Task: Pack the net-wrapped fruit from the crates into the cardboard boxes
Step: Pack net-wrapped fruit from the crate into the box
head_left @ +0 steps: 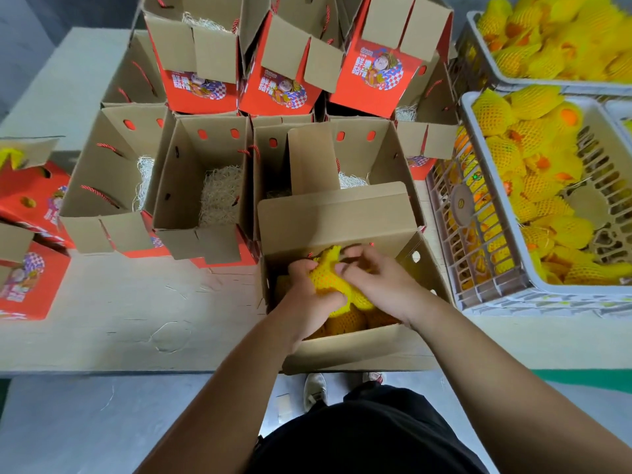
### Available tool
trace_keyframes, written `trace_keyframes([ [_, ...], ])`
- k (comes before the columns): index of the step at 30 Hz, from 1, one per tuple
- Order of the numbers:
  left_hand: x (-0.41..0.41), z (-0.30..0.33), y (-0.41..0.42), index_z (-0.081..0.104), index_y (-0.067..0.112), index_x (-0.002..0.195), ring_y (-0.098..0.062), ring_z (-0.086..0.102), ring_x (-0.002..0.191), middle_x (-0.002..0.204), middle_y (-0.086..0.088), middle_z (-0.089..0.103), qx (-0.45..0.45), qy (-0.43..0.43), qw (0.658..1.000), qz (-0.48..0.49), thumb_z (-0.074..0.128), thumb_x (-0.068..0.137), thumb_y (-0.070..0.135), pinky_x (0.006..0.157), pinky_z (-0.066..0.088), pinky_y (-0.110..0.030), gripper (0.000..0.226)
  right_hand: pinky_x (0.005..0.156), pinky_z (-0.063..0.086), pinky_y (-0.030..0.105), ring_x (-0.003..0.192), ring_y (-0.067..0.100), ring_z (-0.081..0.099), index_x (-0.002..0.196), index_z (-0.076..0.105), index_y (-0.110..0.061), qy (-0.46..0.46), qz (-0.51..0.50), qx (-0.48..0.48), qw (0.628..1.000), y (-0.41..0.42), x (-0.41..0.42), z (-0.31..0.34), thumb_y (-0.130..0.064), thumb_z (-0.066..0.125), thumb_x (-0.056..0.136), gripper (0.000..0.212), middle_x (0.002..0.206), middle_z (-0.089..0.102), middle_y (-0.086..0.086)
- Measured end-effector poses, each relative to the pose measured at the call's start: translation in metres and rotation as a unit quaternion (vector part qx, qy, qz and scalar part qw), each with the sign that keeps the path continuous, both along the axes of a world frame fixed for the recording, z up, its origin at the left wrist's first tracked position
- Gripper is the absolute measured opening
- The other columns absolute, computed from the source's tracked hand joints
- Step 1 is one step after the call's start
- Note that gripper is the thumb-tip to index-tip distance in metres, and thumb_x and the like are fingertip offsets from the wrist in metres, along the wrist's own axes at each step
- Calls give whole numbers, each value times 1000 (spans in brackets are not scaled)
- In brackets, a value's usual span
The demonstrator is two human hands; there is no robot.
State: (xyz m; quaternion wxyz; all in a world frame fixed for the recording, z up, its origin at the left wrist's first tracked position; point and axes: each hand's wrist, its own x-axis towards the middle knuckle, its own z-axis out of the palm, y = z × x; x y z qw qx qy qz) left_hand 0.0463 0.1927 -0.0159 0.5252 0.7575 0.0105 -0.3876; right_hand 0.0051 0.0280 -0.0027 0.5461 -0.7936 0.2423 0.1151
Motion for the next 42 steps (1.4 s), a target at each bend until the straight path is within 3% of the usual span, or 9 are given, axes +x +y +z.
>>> trace_keyframes([
  [4,6,13,17,32,44,135,-23,68,110,127,2,55,-55,52,997,-34,66,79,26,95,60,-41,68,90,57,42,96,27,70,116,63,-19,7,33,34,999,14,8,-10,-28,78,88,32,100,74,4],
  [7,14,18,35,31,51,133,-6,66,101,122,17,59,11,-100,993,-58,55,99,27,77,59,-24,48,81,55,36,86,17,62,122,54,-24,65,35,-13,997,24,12,-12,-51,79,77,58,94,64,-4],
  [11,17,18,44,48,35,132,0,59,108,120,15,62,68,-332,941,4,44,106,14,90,50,-23,34,83,53,36,106,23,61,137,46,-25,173,182,-125,960,58,20,-11,-72,69,68,86,121,62,-1],
  [19,22,9,44,59,36,116,3,65,93,104,20,69,64,-302,947,86,43,109,17,86,59,-34,26,82,45,31,98,27,56,125,59,-15,205,384,-268,859,66,38,12,-54,62,94,51,116,61,8],
  [23,22,10,39,58,37,122,2,62,99,110,23,67,126,-355,926,5,47,106,24,84,56,-33,23,64,42,28,82,21,56,108,54,-23,170,317,-254,898,74,32,1,-55,68,81,44,99,63,-1],
  [27,17,9,44,53,44,125,3,59,99,112,27,63,120,-387,911,-78,53,102,26,77,52,-25,29,66,60,33,84,20,67,135,49,-28,177,163,-87,967,49,26,0,-56,68,68,74,98,64,-2],
  [31,16,3,44,48,36,135,-13,54,111,124,12,61,202,-461,829,-243,60,98,21,94,54,-36,42,64,57,27,78,18,67,121,55,-27,223,97,25,970,18,22,0,-55,62,78,52,97,69,2],
  [36,28,-9,22,43,18,139,-33,51,123,134,-11,55,410,-495,639,-423,60,97,17,105,42,-43,45,101,53,47,116,38,66,140,51,-12,273,50,140,950,-5,15,-2,-44,61,93,58,130,64,22],
  [42,36,-13,3,45,18,133,-33,62,117,128,-8,65,411,-495,664,-380,55,99,19,94,47,-42,36,88,50,28,117,24,56,138,50,-17,284,156,52,945,-8,15,-2,-47,61,90,58,130,57,8],
])
